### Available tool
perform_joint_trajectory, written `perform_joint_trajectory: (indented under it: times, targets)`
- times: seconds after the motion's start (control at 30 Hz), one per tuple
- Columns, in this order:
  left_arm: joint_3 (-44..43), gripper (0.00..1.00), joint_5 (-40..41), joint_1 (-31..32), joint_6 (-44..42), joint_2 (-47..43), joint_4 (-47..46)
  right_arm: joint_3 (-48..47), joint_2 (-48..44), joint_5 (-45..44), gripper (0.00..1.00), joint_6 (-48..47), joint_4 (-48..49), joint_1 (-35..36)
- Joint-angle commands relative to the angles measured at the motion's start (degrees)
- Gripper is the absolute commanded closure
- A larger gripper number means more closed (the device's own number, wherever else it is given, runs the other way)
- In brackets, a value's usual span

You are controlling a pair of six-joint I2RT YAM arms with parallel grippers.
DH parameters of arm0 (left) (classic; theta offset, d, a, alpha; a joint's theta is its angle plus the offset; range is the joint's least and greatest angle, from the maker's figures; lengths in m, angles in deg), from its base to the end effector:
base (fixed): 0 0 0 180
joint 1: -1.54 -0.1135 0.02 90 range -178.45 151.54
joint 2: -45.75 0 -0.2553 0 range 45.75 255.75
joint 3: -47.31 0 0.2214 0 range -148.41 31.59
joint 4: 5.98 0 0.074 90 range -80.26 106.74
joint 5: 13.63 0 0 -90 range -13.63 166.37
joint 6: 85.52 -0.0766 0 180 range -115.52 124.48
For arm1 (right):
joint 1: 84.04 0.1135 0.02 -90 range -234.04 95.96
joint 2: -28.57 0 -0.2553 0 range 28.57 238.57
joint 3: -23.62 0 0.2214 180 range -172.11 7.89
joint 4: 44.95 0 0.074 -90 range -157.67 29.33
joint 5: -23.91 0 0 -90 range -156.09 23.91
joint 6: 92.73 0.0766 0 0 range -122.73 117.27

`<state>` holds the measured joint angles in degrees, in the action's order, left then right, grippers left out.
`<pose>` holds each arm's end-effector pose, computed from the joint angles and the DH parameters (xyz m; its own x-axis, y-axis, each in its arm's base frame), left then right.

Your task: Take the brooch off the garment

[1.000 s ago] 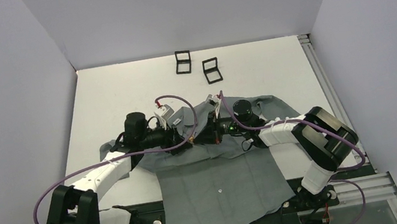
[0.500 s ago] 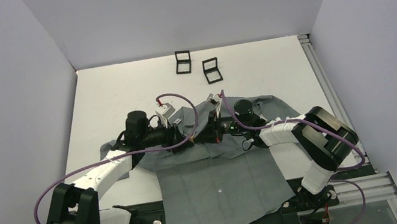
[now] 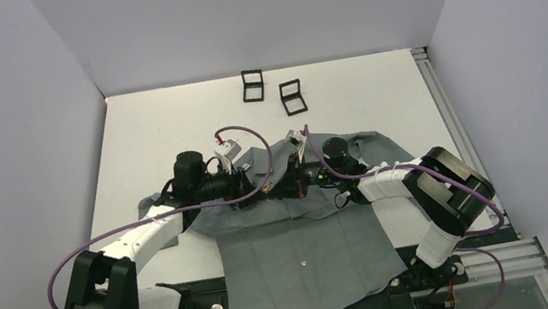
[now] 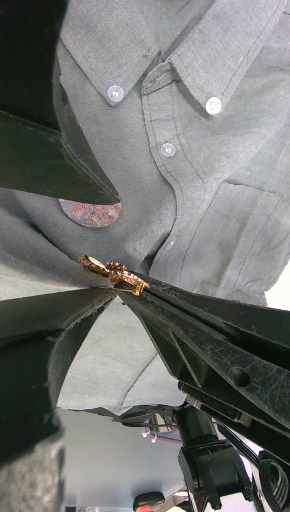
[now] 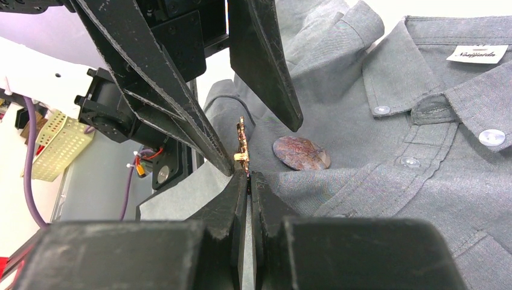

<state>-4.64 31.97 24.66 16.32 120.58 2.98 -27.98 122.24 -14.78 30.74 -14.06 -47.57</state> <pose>0.2241 -0.1539 0.2059 -0.6446 0.1158 -0.7557 0.7100 0.4572 -0.5356 0.2220 0.2384 0.1963 -0.6746 -0.0699 -0.7349 -0.7376 0.1032 0.6673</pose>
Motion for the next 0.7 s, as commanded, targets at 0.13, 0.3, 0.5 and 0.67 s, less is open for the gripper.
perform_joint_trajectory:
  times: [0.13, 0.3, 0.5, 0.67]
  targets:
    - [-2.8, 0.50, 1.0, 0.0, 0.8, 0.4, -3.4, -0.1, 1.2, 1.5, 1.00, -1.6, 2.9, 0.6]
    - [-3.0, 0.47, 1.3, 0.1, 0.7, 1.0, -3.7, -0.1, 1.1, 1.6, 1.00, -1.5, 3.0, 0.7]
    - [-3.3, 0.47, 2.6, 0.1, 1.3, 1.8, -4.1, -0.1, 0.8, 1.7, 1.00, -2.4, 2.2, 1.0]
    - [-3.9, 0.54, 5.3, 0.2, 0.3, 2.4, -2.2, -0.2, 0.3, 1.5, 1.00, -2.5, 2.0, 1.3]
